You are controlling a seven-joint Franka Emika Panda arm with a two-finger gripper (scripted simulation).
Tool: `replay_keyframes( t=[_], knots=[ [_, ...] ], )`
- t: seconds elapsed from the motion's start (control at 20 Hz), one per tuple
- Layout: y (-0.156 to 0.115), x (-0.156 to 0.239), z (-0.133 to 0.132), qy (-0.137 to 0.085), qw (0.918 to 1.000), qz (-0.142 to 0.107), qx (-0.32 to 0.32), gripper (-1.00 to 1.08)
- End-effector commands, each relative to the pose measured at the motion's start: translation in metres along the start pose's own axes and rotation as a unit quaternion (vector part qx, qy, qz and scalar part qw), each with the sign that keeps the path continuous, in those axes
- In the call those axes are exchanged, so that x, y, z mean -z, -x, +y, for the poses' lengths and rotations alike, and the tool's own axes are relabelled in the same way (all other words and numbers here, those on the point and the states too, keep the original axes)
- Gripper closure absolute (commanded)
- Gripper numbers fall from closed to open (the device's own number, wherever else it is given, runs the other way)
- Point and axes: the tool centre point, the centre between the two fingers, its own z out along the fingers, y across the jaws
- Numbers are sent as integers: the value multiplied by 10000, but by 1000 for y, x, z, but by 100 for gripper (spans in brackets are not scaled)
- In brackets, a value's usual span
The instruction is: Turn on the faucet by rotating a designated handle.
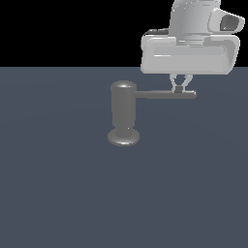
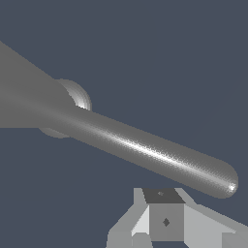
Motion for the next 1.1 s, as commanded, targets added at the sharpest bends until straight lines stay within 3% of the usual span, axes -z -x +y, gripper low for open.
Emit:
replay_keyframes(
  t=[0.0,0.7,0.75,0.8,1.05],
  knots=[
    [-3,-11,10,1,9999,-104,-37,108],
    [-40,-18,45,1,9998,-169,-80,108],
    [-40,-18,45,1,9998,-169,-80,108],
    [-47,-1,18,-21,9999,-3,125,108],
    [-62,-3,18,-19,9999,-19,106,108]
  ],
)
